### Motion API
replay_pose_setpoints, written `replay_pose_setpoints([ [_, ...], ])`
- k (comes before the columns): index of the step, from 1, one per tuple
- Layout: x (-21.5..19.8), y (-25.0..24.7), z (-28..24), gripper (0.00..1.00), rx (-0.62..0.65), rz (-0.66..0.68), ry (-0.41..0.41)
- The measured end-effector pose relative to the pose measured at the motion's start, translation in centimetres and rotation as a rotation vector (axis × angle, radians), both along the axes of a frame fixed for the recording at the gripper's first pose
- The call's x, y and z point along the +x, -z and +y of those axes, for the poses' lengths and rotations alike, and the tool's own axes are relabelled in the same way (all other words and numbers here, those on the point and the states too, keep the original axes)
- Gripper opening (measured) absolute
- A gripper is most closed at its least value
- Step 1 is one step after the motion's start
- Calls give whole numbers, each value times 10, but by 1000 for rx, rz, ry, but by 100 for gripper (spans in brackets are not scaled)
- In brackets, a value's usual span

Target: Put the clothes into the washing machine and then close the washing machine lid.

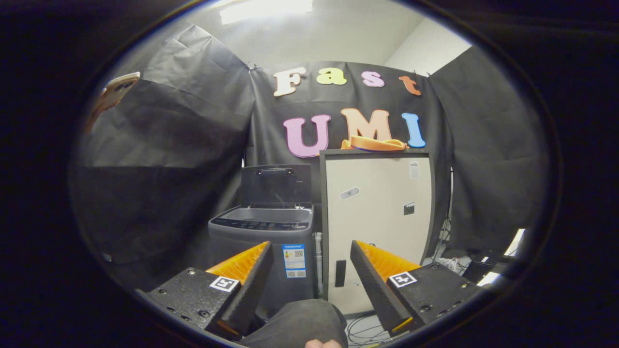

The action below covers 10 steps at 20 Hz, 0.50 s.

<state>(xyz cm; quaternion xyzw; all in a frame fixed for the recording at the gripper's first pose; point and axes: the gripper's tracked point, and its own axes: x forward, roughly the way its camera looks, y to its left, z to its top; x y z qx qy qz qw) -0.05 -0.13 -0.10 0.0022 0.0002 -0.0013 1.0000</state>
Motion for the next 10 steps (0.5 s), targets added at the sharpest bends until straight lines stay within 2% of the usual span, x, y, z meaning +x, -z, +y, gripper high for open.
replay_pose_setpoints([
  [10,1,0,1,97,0,2,-1],
])
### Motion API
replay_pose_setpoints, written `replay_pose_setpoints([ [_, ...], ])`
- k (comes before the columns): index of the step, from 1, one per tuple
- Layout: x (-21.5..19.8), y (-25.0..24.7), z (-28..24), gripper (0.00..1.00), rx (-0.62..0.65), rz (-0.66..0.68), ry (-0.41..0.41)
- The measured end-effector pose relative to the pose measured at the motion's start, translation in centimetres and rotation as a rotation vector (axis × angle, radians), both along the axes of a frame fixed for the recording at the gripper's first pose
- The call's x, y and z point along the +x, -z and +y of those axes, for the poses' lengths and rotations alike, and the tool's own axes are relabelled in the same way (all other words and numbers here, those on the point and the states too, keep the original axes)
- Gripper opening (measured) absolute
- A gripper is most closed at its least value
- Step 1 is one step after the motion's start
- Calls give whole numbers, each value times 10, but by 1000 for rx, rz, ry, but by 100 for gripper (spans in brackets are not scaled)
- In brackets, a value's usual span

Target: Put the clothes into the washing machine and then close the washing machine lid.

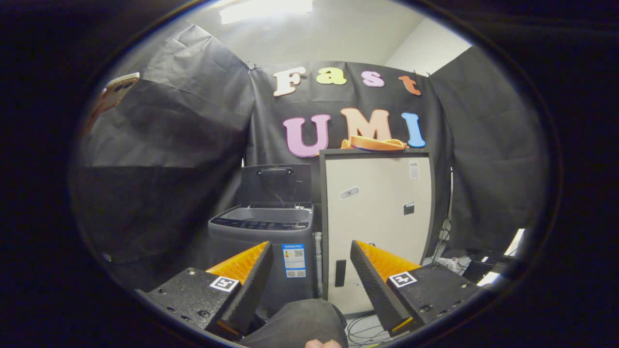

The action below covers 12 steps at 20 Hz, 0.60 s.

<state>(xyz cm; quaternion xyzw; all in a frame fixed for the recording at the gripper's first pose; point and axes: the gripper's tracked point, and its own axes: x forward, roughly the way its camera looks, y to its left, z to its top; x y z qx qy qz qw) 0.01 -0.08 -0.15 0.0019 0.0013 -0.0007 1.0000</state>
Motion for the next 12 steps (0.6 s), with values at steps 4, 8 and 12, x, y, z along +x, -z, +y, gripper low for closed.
replay_pose_setpoints([
  [4,1,0,0,97,-1,1,0],
  [8,0,-2,0,97,-3,-2,0],
  [12,2,-3,0,97,-4,-3,0],
])
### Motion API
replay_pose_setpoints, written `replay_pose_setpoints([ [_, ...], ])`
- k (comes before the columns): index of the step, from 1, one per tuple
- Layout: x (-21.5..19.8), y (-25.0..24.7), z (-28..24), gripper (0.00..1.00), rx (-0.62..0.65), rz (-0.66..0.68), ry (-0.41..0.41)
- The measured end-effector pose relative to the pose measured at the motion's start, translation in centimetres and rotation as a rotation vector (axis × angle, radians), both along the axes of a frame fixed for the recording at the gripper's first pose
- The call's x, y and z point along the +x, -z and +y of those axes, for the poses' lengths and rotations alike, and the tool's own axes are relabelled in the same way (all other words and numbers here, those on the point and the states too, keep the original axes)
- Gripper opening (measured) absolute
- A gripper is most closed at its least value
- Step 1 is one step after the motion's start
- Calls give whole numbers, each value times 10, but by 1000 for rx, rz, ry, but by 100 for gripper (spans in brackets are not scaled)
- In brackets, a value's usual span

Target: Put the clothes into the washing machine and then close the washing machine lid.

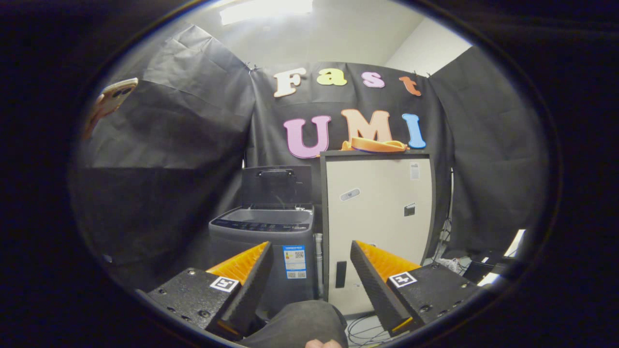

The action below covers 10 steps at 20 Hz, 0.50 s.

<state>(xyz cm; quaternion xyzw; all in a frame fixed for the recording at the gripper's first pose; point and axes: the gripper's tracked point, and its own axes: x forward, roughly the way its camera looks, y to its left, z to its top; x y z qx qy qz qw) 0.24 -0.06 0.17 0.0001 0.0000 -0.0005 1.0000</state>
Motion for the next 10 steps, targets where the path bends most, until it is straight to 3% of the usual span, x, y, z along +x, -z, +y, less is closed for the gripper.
replay_pose_setpoints([
  [10,17,-19,3,97,21,-4,-23],
])
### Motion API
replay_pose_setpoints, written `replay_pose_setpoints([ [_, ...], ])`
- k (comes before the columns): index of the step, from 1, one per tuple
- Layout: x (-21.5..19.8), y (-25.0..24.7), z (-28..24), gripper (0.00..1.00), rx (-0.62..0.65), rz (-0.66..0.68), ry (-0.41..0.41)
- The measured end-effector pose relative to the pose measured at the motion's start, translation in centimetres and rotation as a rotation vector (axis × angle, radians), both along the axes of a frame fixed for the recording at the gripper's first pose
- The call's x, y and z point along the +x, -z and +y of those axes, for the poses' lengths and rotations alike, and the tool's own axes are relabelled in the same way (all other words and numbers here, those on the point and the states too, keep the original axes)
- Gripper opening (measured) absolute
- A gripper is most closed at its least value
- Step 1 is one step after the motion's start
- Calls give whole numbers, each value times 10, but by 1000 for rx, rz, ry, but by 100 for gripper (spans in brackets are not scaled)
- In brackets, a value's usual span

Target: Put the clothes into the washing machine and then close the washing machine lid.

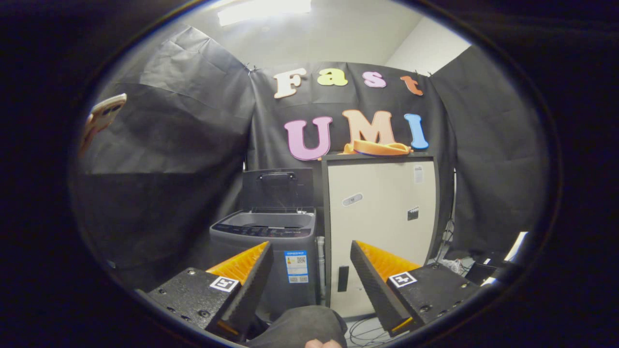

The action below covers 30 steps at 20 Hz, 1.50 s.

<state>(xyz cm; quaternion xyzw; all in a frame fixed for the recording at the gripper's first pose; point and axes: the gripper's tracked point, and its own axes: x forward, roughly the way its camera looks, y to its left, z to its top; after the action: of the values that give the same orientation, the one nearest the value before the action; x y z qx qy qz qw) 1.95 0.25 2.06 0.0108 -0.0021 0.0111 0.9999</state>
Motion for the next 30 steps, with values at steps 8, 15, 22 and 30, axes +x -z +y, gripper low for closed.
replay_pose_setpoints([
  [8,24,-14,3,97,0,1,-25],
  [15,52,-24,-4,97,8,11,-20],
  [22,75,-38,-23,97,6,19,8],
  [30,113,-69,-44,97,13,52,39],
])
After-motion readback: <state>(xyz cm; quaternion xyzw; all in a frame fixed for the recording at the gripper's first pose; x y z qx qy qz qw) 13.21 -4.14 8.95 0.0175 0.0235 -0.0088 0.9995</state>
